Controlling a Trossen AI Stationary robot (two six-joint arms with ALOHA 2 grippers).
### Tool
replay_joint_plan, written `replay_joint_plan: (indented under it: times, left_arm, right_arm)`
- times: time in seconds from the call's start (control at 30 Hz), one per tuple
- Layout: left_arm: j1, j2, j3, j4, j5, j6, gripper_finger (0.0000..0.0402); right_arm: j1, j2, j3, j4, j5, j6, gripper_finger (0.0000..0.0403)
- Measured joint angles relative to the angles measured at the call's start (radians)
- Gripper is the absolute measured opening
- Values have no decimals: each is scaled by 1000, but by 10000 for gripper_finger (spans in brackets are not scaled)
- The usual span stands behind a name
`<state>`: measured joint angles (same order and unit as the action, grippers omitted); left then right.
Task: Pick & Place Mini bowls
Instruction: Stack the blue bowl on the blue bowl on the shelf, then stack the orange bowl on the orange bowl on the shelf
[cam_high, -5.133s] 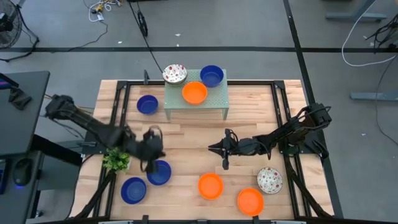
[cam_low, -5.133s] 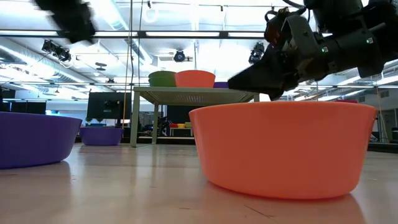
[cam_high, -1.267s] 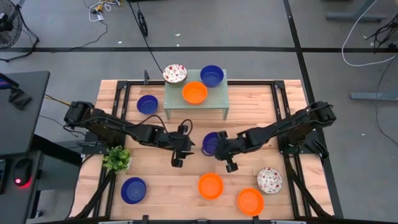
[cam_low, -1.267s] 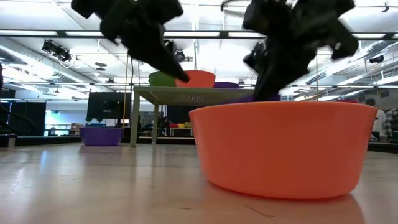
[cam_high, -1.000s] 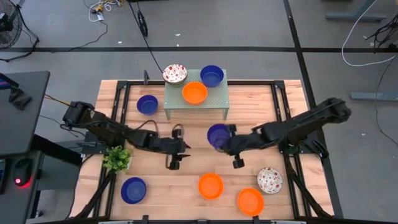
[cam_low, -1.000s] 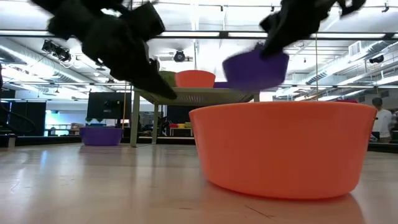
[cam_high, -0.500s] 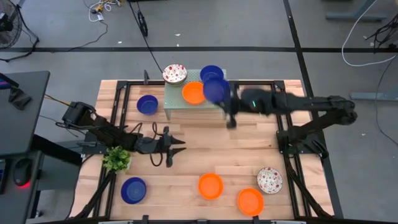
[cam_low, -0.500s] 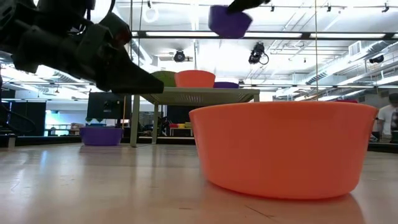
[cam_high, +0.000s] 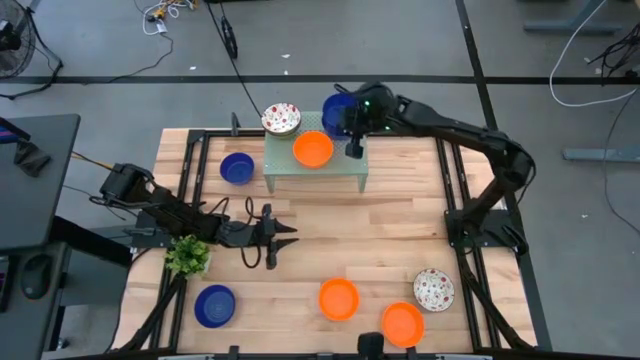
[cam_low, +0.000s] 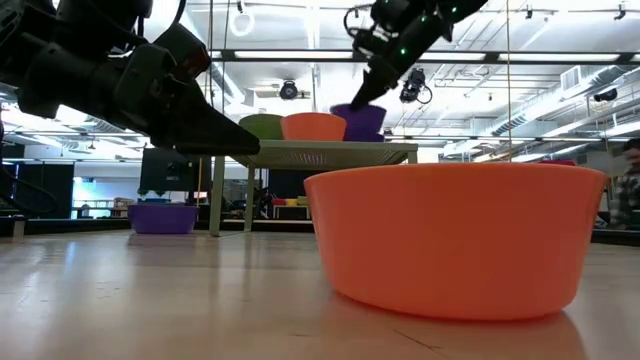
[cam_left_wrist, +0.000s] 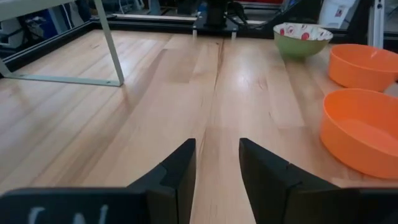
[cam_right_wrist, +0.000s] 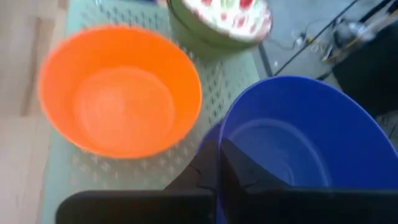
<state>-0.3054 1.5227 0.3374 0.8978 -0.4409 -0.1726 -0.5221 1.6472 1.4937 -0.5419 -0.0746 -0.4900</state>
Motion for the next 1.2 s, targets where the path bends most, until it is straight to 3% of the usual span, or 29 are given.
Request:
replay_joint_plan:
  times: [0.73, 1.2]
  left_arm:
    - [0, 0, 0, -6, 0, -6, 126]
    - [0, 0, 0, -5, 0, -26, 126]
  right_arm:
    - [-18, 33, 1, -1, -49, 66, 12]
    - [-18, 40, 1, 26, -46, 74, 117]
